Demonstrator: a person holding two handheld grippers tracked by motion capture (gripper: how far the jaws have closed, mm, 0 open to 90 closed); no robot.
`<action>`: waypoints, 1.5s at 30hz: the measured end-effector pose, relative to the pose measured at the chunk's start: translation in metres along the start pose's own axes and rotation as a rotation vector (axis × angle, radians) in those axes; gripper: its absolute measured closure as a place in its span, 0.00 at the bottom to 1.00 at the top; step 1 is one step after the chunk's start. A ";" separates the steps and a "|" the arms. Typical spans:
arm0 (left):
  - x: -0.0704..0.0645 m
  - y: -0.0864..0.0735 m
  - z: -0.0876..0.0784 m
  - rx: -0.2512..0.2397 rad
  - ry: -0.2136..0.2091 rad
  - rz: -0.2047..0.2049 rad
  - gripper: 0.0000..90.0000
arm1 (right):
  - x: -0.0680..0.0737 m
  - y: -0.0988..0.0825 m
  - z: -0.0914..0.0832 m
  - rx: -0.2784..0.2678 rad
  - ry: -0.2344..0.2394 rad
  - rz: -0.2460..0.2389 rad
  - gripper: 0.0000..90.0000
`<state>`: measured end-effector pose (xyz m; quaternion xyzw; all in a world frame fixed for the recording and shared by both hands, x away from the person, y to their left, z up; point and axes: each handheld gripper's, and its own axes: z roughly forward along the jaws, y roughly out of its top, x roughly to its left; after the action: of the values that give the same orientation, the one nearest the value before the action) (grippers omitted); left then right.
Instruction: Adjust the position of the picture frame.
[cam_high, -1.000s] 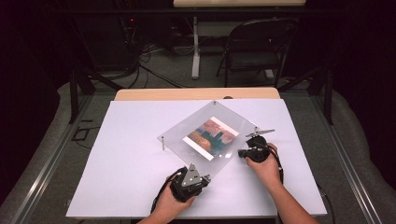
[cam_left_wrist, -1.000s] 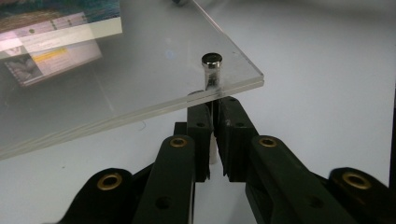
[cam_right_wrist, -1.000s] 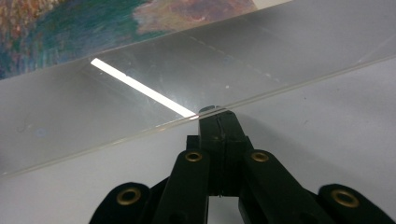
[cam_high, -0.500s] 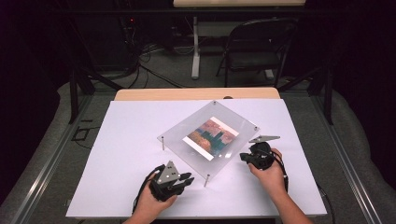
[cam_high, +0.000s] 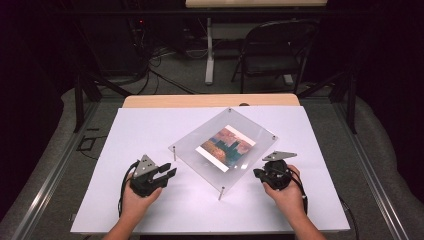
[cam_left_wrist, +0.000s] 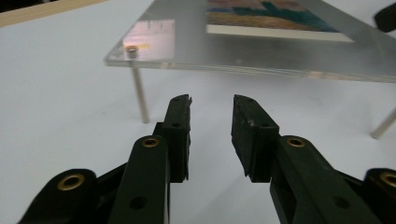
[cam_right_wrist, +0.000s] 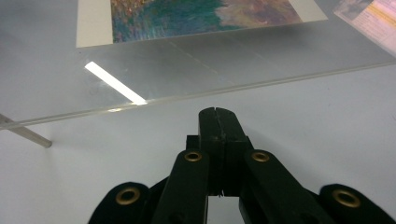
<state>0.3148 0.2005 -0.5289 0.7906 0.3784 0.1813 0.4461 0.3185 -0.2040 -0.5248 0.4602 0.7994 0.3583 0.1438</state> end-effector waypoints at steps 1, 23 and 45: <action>0.005 -0.001 0.001 -0.003 0.011 -0.018 0.74 | 0.001 0.000 0.000 -0.003 0.002 0.001 1.00; 0.031 0.016 0.064 0.050 0.046 -0.030 0.72 | 0.008 0.007 0.003 -0.007 -0.007 -0.007 1.00; 0.040 0.016 0.071 0.047 0.031 -0.017 0.95 | 0.004 0.014 0.021 0.107 -0.003 0.008 1.00</action>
<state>0.3925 0.1857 -0.5551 0.7946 0.3962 0.1808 0.4231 0.3371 -0.1869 -0.5290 0.4709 0.8155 0.3149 0.1187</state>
